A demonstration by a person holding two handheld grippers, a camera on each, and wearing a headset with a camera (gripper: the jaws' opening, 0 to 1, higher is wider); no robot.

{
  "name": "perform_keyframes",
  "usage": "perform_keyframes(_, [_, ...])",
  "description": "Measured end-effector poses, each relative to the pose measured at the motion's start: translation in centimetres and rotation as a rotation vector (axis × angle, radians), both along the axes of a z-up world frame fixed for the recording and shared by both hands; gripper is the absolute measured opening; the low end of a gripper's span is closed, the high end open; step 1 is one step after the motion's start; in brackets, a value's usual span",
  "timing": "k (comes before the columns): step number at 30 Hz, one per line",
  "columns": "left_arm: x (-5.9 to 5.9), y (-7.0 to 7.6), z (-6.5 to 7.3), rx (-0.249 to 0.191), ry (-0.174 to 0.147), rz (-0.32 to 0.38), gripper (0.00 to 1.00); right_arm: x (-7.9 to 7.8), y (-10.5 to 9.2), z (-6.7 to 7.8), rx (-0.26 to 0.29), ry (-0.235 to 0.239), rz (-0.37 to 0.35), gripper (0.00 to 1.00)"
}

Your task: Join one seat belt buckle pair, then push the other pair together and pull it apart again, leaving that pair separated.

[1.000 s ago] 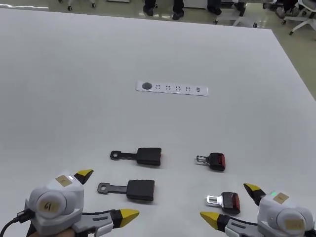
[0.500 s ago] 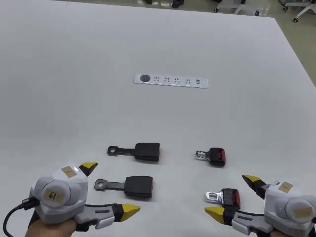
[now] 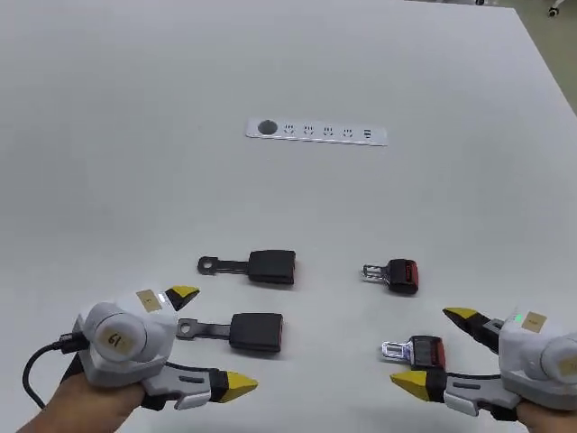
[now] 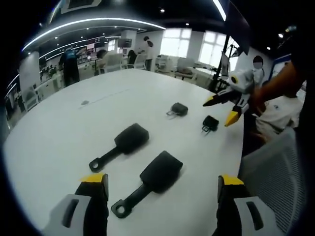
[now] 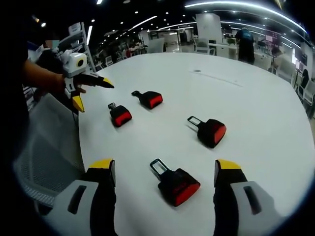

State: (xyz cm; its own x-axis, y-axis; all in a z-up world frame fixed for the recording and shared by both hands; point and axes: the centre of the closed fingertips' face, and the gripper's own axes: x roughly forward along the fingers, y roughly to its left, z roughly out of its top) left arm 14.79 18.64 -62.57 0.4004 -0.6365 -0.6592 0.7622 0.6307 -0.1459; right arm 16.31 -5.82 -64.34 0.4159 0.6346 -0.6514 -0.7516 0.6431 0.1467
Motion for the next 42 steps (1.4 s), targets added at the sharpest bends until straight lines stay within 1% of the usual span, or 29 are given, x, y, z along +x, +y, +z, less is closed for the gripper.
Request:
perform_keyframes(2, [0.1, -0.2, -0.1, 0.009, 0.003, -0.026, 0.89, 0.0, -0.1, -0.2, -0.005, 0.012, 0.016, 0.79])
perform_keyframes(4, [0.1, -0.4, -0.2, 0.001, 0.007, -0.054, 0.86, 0.0, 0.0, -0.4, 0.002, 0.027, 0.031, 0.78])
perform_keyframes(5, [0.2, -0.4, -0.4, 0.004, 0.014, -0.066, 0.85, 0.0, 0.1, -0.5, 0.000, 0.030, 0.041, 0.78])
perform_keyframes(7, [0.4, -0.4, -0.7, 0.019, 0.016, -0.087, 0.85, -0.1, 0.0, -0.8, -0.013, 0.034, 0.075, 0.77])
perform_keyframes(8, [0.5, -0.6, -0.8, 0.033, 0.020, -0.114, 0.85, -0.2, 0.1, -0.9, -0.016, 0.038, 0.083, 0.76])
perform_keyframes(9, [0.4, -0.7, -0.9, 0.036, 0.019, -0.141, 0.85, -0.4, 0.1, -1.0, -0.026, 0.047, 0.099, 0.75])
perform_keyframes(11, [0.7, -0.8, -1.0, 0.047, 0.010, -0.163, 0.83, -0.3, 0.0, -1.2, -0.032, 0.048, 0.107, 0.74])
perform_keyframes(13, [1.0, -0.9, -1.1, 0.051, 0.005, -0.172, 0.83, -0.2, -0.1, -1.5, -0.035, 0.055, 0.119, 0.74])
perform_keyframes(16, [1.6, -1.0, -1.3, 0.057, 0.008, -0.186, 0.81, -0.2, -0.7, -1.9, -0.051, 0.063, 0.158, 0.72])
perform_keyframes(18, [1.6, -1.4, -1.5, 0.063, 0.010, -0.201, 0.80, -0.2, -0.8, -2.2, -0.067, 0.063, 0.182, 0.71])
perform_keyframes(21, [1.7, -1.6, -1.7, 0.064, 0.006, -0.232, 0.75, -0.4, -0.7, -2.6, -0.076, 0.079, 0.216, 0.70])
perform_keyframes(22, [1.7, -1.9, -2.0, 0.070, 0.006, -0.257, 0.74, -0.5, -0.6, -2.6, -0.081, 0.083, 0.226, 0.70])
perform_keyframes(24, [1.6, -2.2, -2.3, 0.064, 0.017, -0.281, 0.72, -0.6, -0.7, -3.0, -0.098, 0.089, 0.250, 0.69])
perform_keyframes(25, [1.7, -2.2, -2.6, 0.066, 0.015, -0.290, 0.70, -0.6, -0.6, -3.0, -0.100, 0.094, 0.254, 0.68])
perform_keyframes(27, [1.9, -2.2, -3.2, 0.083, 0.023, -0.303, 0.66, -0.8, -0.4, -3.0, -0.097, 0.111, 0.272, 0.66])
perform_keyframes(29, [2.1, -2.4, -3.3, 0.081, 0.020, -0.316, 0.63, -1.1, -0.5, -3.0, -0.103, 0.115, 0.292, 0.62])
perform_keyframes(30, [2.1, -2.5, -3.3, 0.079, 0.020, -0.320, 0.63, -1.2, -0.5, -3.1, -0.114, 0.113, 0.309, 0.62])
perform_keyframes(33, [2.3, -2.6, -3.9, 0.103, 0.013, -0.350, 0.60, -1.4, -0.7, -3.3, -0.121, 0.124, 0.320, 0.62])
perform_keyframes(35, [2.4, -2.5, -4.4, 0.106, 0.027, -0.357, 0.59, -1.4, -0.7, -3.4, -0.120, 0.130, 0.331, 0.60])
perform_keyframes(36, [2.3, -2.4, -4.7, 0.107, 0.031, -0.362, 0.58, -1.5, -0.8, -3.6, -0.126, 0.132, 0.341, 0.59])
perform_keyframes(37, [2.3, -2.3, -4.9, 0.115, 0.034, -0.371, 0.56, -1.3, -0.7, -3.6, -0.128, 0.114, 0.356, 0.58])
perform_keyframes(38, [2.1, -2.1, -5.2, 0.130, 0.030, -0.392, 0.54, -1.4, -0.8, -3.7, -0.131, 0.119, 0.358, 0.57])
perform_keyframes(39, [2.1, -1.9, -5.5, 0.137, 0.025, -0.405, 0.53, -1.3, -0.8, -3.9, -0.131, 0.116, 0.367, 0.56])
perform_keyframes(40, [2.1, -1.8, -5.7, 0.146, 0.026, -0.409, 0.51, -1.2, -1.0, -4.1, -0.137, 0.108, 0.376, 0.55])
perform_keyframes(41, [2.1, -1.6, -6.0, 0.157, 0.024, -0.415, 0.50, -1.1, -1.2, -4.3, -0.158, 0.087, 0.402, 0.55])
perform_keyframes(42, [2.2, -1.5, -6.2, 0.165, 0.018, -0.426, 0.49, -1.2, -1.2, -4.4, -0.162, 0.082, 0.414, 0.54])
